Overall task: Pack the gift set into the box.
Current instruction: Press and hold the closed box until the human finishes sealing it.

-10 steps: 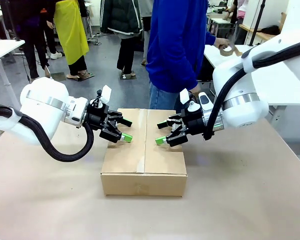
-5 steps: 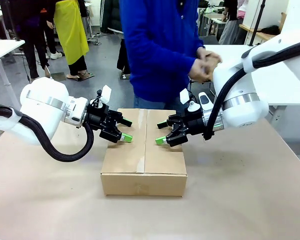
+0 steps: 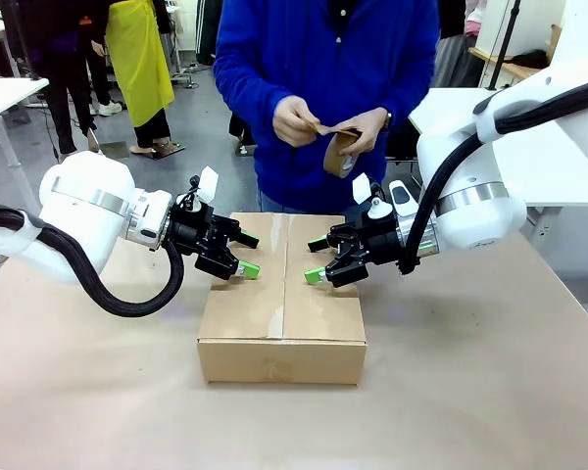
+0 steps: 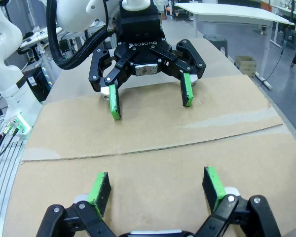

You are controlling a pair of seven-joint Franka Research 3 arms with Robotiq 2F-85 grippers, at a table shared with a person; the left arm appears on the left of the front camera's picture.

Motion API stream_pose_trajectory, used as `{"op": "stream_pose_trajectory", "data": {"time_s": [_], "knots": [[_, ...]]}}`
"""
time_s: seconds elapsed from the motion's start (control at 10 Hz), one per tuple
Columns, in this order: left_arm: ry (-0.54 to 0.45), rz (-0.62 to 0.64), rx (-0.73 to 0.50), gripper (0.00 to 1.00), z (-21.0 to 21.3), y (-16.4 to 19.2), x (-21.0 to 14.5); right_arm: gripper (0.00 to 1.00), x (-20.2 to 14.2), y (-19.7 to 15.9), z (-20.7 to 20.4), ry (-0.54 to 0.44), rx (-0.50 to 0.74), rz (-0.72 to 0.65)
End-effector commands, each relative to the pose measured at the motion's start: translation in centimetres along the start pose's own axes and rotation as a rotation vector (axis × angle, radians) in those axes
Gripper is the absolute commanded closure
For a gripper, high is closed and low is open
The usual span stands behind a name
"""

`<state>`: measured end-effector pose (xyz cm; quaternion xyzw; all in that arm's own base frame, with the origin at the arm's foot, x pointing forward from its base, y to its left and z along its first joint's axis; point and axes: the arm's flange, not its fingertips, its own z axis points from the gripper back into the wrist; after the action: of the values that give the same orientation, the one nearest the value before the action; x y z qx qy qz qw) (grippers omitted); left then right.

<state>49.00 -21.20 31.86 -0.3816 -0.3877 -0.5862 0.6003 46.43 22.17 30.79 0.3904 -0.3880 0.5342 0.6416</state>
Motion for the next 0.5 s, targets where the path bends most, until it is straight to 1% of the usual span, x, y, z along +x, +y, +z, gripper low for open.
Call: {"op": "stream_pose_trajectory", "data": {"time_s": [0.0, 0.4], "knots": [[-0.002, 0.004, -0.013, 0.00, -0.22, -0.28, -0.24, 0.00, -0.01, 0.14, -0.23, 0.020, -0.017, 0.010], [-0.002, 0.004, -0.013, 0.00, -0.22, -0.28, -0.24, 0.00, -0.01, 0.14, -0.23, 0.020, -0.017, 0.010]]}}
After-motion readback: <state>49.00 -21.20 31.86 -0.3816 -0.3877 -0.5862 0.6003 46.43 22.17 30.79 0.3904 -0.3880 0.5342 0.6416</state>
